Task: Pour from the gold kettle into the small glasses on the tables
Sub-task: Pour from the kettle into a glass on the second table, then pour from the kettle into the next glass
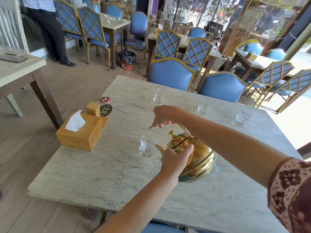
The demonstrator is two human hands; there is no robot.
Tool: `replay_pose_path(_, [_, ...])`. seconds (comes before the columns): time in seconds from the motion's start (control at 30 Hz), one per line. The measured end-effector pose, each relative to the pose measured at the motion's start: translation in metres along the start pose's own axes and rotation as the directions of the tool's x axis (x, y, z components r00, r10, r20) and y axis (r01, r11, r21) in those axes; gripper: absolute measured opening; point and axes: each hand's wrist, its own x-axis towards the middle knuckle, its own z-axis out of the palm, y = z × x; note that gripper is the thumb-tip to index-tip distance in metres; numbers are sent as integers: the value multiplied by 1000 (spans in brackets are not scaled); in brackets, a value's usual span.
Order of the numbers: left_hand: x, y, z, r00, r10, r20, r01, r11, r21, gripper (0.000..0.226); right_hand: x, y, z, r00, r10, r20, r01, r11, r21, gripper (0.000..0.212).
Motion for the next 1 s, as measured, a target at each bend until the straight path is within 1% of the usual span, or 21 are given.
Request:
replay_pose_path(0.1, [3,-2,-1,1000,13,-3,-13,1000,10,105,0,1,0,1000,-4,0,4,1000,13,33])
replay_pose_path(0.23, [2,-3,-1,1000,18,8,-18,999,47,101,-1,6,1,1000,8,-4,-8,998,68,34])
replay_pose_path(0.3, [3,-8,-1,1000,29,8,-30,994,102,94,-5,11,1,1000,6,-27,-4,994,108,35])
replay_pose_path(0.33, [6,-13,0,999,33,-5,-32,989,143,97,-9,15,1,999,7,-44,-1,992,129,36])
replay_pose_path(0.37, [8,-18,-1,999,41,-20,-36,980,198,104,-11,20,3,998,13,-61,-3,988,157,37])
replay_pose_path(0.43, [8,-22,-2,999,34,-39,-18,941,339,115,-21,31,11,993,38,-111,-11,972,236,38])
replay_pose_path(0.5, [-3,-20,-1,998,52,-41,-27,887,461,106,-38,44,20,984,90,-152,-31,936,351,38])
replay_pose_path(0.53, [-8,-18,-8,996,75,-45,-42,862,505,101,-42,46,22,983,84,-163,-14,919,393,38])
replay_pose_path(0.6, [-16,-11,15,987,139,82,-159,737,657,97,-81,87,28,940,220,-260,-56,852,521,38])
replay_pose_path(0.63, [-16,-8,11,980,182,75,-183,709,681,98,-86,90,24,924,235,-301,-40,844,535,38])
replay_pose_path(0.7, [-20,3,10,968,230,103,-238,700,673,104,-100,98,14,900,262,-348,-26,829,559,37])
replay_pose_path(0.77, [-24,13,21,950,255,181,-308,670,675,108,-121,108,4,879,305,-367,-40,813,581,36])
replay_pose_path(0.83, [-28,14,37,934,261,243,-356,662,659,109,-141,125,-2,857,356,-373,-75,801,593,36])
replay_pose_path(0.9, [-34,12,58,920,243,307,-386,685,618,108,-156,144,1,850,394,-349,-127,797,591,36])
replay_pose_path(1.0, [-37,-1,89,910,185,372,-385,710,590,107,-162,170,14,850,444,-282,-239,804,544,36])
